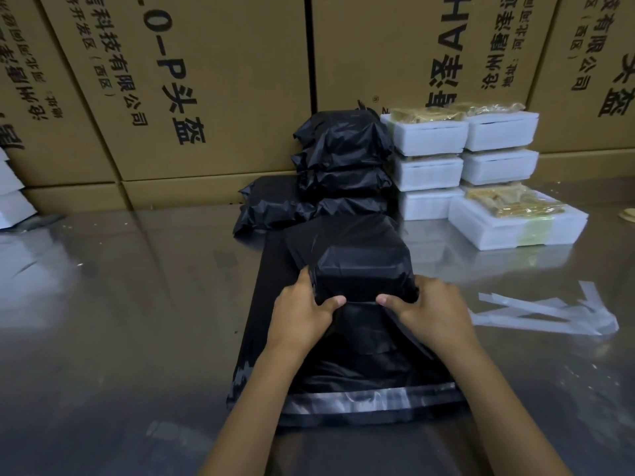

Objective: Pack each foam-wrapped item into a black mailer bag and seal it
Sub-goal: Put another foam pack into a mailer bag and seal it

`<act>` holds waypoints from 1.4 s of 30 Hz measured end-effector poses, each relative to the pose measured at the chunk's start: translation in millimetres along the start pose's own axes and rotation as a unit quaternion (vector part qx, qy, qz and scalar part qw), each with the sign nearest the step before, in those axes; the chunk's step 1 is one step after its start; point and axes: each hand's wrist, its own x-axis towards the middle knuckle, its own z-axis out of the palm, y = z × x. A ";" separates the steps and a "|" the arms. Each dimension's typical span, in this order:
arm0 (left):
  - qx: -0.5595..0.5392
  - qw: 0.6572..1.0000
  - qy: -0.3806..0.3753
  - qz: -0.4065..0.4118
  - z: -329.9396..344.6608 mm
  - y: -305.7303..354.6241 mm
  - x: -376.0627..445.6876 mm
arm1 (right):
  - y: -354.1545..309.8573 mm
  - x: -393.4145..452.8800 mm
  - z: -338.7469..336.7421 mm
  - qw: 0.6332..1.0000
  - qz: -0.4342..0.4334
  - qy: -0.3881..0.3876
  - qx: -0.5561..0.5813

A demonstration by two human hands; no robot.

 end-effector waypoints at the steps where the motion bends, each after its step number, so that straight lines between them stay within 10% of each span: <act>1: -0.003 1.000 0.006 0.004 -3.6 2.2 -4.4 | -2.5 0.8 -7.3 1.000 -0.003 -0.016 -0.019; 6: -0.018 1.000 -0.004 -0.006 -16.6 2.0 -25.1 | -10.1 -12.1 -23.4 0.995 -0.007 -0.064 -0.075; 14: -0.038 0.979 -0.197 -0.038 -55.7 -7.6 -13.4 | -10.1 -29.2 -14.6 0.986 -0.014 -0.029 0.165; 18: 0.031 0.982 -0.179 0.044 -45.9 -1.2 -7.0 | -11.0 -26.4 3.6 0.961 -0.046 -0.084 0.259; 28: -0.070 0.972 -0.218 -0.048 -19.1 -32.6 -13.5 | 14.2 -19.2 8.5 0.991 -0.052 -0.106 0.063; 42: -0.007 0.988 -0.151 0.037 -15.6 -28.8 -21.7 | 20.0 -23.9 9.6 0.993 -0.079 -0.087 0.017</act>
